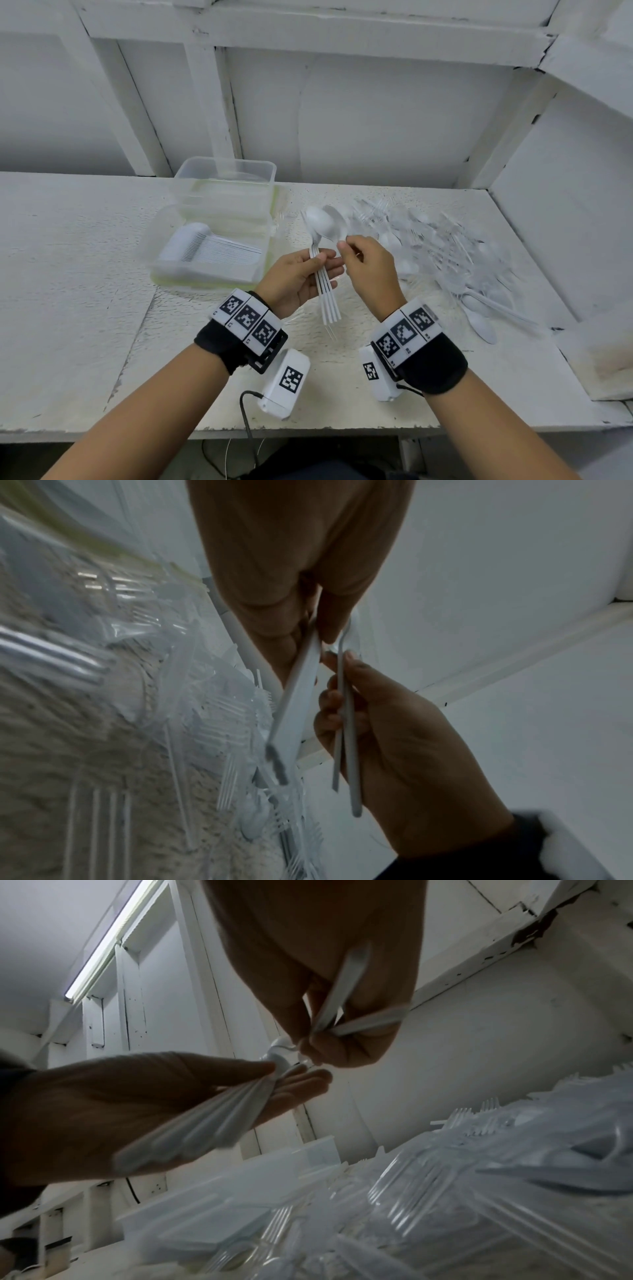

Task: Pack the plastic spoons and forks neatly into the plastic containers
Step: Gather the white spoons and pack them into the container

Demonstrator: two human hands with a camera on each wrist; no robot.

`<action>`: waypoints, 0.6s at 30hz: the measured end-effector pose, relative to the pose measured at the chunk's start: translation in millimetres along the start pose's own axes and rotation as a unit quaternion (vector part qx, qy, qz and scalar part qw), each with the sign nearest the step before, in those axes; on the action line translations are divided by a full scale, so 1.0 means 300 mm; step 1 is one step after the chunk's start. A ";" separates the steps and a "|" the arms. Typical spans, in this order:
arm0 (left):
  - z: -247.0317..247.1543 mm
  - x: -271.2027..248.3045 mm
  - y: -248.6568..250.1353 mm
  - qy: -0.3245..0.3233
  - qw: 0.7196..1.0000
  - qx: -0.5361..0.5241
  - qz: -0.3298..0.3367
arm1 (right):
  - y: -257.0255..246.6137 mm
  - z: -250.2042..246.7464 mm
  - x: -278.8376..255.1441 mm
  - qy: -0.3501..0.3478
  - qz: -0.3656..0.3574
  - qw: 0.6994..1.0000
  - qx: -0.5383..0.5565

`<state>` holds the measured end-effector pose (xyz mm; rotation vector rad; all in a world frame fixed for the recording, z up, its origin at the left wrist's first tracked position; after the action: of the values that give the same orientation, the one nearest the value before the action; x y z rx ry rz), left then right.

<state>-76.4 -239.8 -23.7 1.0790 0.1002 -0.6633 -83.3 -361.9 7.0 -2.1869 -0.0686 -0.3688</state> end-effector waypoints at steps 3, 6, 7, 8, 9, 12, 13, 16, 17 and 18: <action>0.019 -0.002 -0.004 -0.011 1.000 0.004 0.005 | -0.009 0.013 -0.008 0.023 0.006 1.000 -0.008; 0.025 -0.004 0.001 -0.009 1.000 0.001 0.017 | -0.021 0.018 -0.015 0.052 0.008 0.999 0.009; 0.022 -0.005 0.003 -0.003 1.000 -0.004 0.019 | -0.019 0.018 -0.015 0.064 0.009 0.998 0.023; 0.019 -0.005 0.005 0.004 1.000 -0.013 0.020 | -0.015 0.017 -0.015 0.077 0.013 0.996 0.035; 0.016 -0.005 0.006 0.011 0.999 -0.022 0.020 | -0.010 0.014 -0.015 0.089 0.017 0.995 0.045; 0.018 -0.005 0.013 0.009 0.999 -0.025 0.024 | -0.011 0.017 -0.016 0.083 0.021 0.996 0.040; 0.023 -0.006 0.015 0.003 0.999 -0.019 0.027 | -0.017 0.024 -0.017 0.070 0.016 0.997 0.026; 0.032 -0.013 0.021 -0.001 0.999 0.002 0.034 | -0.036 0.049 -0.021 0.034 -0.016 0.998 -0.048; 0.032 -0.013 0.022 0.001 0.999 0.009 0.037 | -0.036 0.055 -0.020 0.028 -0.022 0.997 -0.071; 0.032 -0.014 0.024 0.001 0.999 0.017 0.040 | -0.035 0.057 -0.021 0.024 -0.022 0.995 -0.089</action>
<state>-78.1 -243.6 -11.7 1.1101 0.0482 -0.5927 -87.0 -341.6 3.8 -2.3539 -0.0603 -0.4684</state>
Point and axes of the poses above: each hand's wrist, its own x-axis towards the middle knuckle, its own z-axis out of the palm, y = z × x, the point moved 5 cm from there along x, towards the middle knuckle, and after that the axes turned 4 degrees about -z, right-handed, at the moved point
